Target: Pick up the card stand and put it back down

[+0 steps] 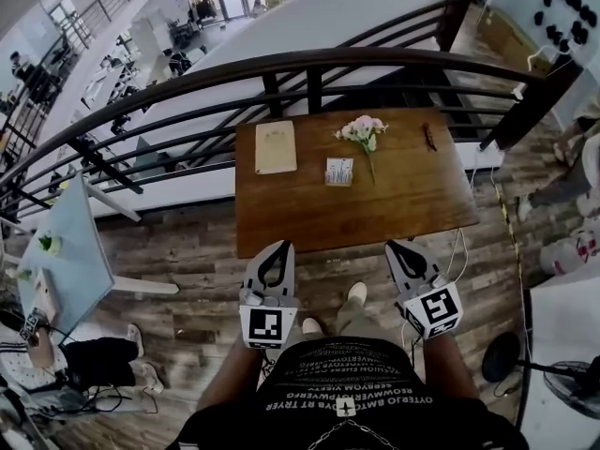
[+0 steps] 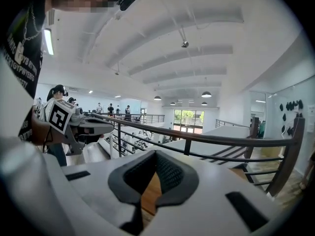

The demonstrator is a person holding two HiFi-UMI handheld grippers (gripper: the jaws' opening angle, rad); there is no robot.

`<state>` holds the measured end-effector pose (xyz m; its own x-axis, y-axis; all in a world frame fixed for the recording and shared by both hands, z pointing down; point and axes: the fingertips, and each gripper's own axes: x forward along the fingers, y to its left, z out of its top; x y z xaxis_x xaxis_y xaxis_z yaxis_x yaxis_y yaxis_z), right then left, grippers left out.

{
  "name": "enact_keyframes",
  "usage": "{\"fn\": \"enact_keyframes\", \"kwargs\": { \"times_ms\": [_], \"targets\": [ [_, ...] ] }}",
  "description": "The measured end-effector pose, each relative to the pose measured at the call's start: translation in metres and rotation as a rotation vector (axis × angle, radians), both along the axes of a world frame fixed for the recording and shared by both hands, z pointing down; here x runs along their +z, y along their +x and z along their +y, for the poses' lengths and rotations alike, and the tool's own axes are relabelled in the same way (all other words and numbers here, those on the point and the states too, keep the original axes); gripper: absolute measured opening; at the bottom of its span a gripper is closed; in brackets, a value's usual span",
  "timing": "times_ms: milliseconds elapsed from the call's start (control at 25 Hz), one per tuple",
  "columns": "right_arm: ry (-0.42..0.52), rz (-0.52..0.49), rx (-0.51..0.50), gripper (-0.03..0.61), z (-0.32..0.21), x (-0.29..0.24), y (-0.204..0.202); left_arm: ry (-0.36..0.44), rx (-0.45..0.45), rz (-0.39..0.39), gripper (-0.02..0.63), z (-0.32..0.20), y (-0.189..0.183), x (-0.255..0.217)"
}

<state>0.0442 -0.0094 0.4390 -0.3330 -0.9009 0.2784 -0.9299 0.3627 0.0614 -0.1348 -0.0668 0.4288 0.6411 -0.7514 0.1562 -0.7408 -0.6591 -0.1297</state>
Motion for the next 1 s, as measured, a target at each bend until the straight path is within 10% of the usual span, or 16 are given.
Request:
{"fn": "enact_keyframes", "kwargs": {
  "times_ms": [1000],
  "targets": [
    [-0.042,-0.002,-0.077,0.015,-0.116,0.017,0.095,-0.025,-0.074,-0.015,0.023,-0.112,0.09,0.009]
  ]
}}
